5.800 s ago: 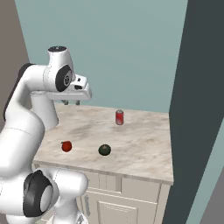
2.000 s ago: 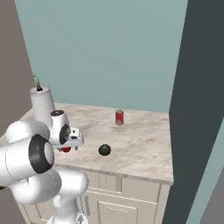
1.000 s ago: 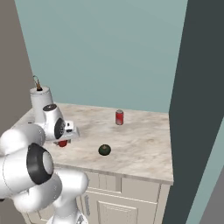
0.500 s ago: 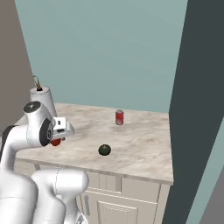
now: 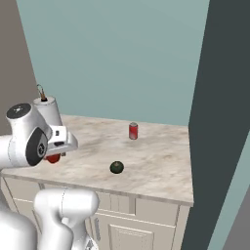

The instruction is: Place the bell pepper and squash inside the fridge drawer. Close the drawer after placing the vegetables.

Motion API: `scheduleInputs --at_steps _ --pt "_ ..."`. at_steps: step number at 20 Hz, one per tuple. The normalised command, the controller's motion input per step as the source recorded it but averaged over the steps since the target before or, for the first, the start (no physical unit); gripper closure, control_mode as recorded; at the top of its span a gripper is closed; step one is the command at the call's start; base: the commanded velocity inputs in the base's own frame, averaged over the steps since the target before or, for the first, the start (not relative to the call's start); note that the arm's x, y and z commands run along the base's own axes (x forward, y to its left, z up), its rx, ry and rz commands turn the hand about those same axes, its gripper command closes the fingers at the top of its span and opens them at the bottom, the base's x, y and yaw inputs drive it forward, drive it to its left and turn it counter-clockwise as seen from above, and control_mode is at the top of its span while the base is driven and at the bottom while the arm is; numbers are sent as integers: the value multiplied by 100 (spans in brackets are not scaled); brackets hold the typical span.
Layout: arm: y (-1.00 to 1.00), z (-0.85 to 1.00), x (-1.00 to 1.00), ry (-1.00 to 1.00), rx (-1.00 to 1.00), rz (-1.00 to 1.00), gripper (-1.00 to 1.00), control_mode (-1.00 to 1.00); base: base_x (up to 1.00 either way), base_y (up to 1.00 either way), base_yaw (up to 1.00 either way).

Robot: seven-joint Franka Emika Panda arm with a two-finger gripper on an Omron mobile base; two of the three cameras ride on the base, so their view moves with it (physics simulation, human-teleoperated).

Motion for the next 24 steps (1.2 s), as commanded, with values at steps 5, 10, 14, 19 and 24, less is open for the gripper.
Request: scheduleInputs --at_steps 5,10,14,19,24 --pt "0 6 0 0 0 0 100 -100 0 0 0" --pt "0 -1 1 0 0 0 100 -100 0 0 0" --pt "0 -11 -19 -1 0 0 100 -100 0 0 0" --pt "0 0 0 0 0 0 100 100 -98 0 0" --pt "0 0 0 0 0 0 100 100 -100 42 0"
